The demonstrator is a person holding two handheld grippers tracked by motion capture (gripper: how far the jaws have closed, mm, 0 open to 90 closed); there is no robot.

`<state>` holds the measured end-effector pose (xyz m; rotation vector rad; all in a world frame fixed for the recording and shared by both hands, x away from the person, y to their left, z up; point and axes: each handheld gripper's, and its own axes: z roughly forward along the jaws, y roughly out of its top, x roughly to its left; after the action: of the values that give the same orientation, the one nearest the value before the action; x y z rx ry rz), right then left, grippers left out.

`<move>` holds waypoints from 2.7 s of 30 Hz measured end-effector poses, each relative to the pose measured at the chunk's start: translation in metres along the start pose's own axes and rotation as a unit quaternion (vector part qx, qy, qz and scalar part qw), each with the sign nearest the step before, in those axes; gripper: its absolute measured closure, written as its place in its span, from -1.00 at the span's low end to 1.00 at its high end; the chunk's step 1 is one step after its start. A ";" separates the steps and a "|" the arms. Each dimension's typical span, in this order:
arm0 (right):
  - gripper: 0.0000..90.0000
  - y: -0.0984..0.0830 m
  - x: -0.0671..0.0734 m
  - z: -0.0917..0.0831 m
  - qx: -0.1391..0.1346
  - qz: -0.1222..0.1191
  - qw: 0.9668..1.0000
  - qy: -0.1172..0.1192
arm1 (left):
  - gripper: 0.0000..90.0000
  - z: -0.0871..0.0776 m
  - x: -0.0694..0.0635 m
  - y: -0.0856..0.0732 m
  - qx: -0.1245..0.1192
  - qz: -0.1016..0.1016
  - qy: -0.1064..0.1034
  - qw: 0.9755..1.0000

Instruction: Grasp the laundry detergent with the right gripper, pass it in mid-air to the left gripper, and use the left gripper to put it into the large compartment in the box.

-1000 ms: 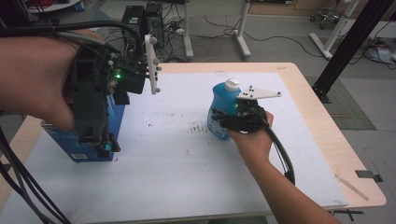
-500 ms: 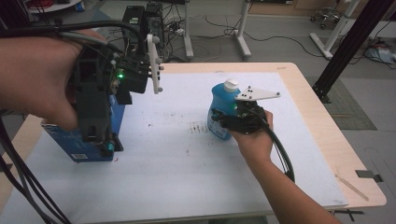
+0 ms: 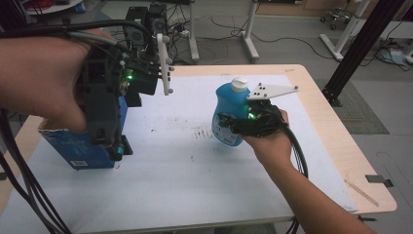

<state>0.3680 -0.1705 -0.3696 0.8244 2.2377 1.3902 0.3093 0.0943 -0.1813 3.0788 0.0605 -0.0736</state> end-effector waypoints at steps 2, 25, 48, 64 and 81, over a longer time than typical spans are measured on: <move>0.04 0.005 0.003 -0.005 0.001 -0.005 1.000 0.013 | -0.96 0.000 0.001 0.003 -0.002 -0.002 0.000 1.000; 0.04 0.051 0.067 -0.032 0.004 -0.118 0.972 0.204 | -0.96 0.002 0.006 0.024 0.005 -0.003 -0.010 1.000; 0.04 0.060 0.097 -0.007 0.017 -0.136 0.946 0.293 | -0.96 0.008 -0.001 0.044 -0.006 -0.009 -0.025 1.000; 0.04 0.065 0.107 0.007 0.013 -0.126 0.940 0.317 | -0.96 0.018 0.001 0.052 -0.001 -0.022 -0.009 1.000; 0.04 0.067 0.105 0.008 0.005 -0.126 0.940 0.317 | -0.79 0.019 0.004 0.055 0.006 -0.024 0.006 1.000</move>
<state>0.3118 -0.0735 -0.3145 0.0615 2.6870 1.6787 0.3142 0.0388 -0.1974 3.0903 0.1340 -0.0586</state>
